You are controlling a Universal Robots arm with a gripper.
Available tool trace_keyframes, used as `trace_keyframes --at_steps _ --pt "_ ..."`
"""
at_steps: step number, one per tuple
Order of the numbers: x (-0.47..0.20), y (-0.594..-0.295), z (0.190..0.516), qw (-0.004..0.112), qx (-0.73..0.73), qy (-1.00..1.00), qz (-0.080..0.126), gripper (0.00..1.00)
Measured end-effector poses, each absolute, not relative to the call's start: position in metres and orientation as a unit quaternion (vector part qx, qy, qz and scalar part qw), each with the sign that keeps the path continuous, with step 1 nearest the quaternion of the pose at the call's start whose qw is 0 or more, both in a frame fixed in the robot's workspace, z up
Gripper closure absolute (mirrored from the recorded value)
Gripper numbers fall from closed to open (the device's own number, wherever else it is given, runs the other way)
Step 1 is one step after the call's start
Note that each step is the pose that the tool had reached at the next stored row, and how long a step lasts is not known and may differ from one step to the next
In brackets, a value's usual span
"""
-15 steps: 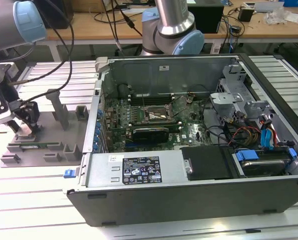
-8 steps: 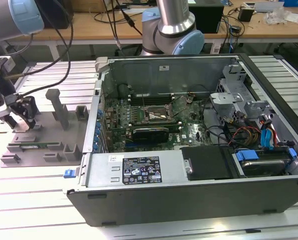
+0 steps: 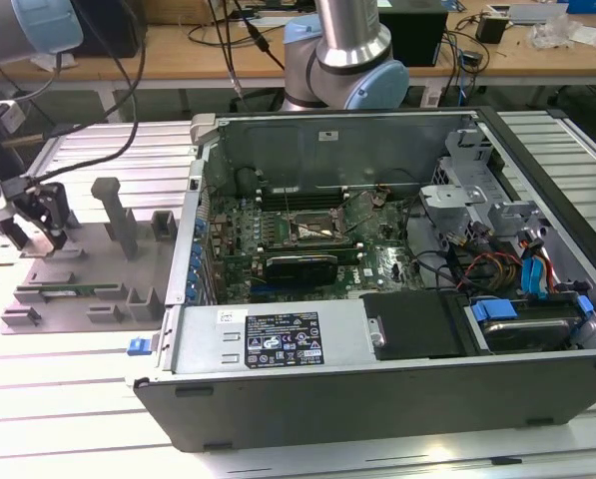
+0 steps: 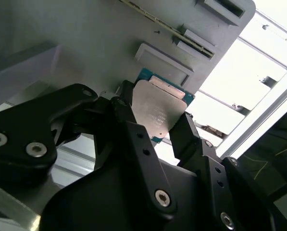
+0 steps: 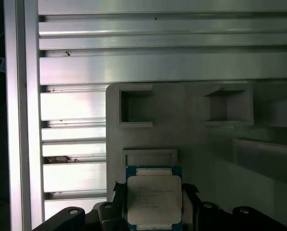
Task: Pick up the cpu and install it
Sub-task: 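Pick up the cpu and move it towards the insertion slot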
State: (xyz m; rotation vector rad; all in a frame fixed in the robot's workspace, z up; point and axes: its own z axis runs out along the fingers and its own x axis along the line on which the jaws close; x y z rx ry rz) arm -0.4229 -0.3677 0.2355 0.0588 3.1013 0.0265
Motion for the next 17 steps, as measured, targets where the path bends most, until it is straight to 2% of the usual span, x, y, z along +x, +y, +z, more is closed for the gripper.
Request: trace_keyframes --at_steps 17 --pt "-0.423 -0.368 0.277 0.02 0.019 1.0 0.009 0.45"
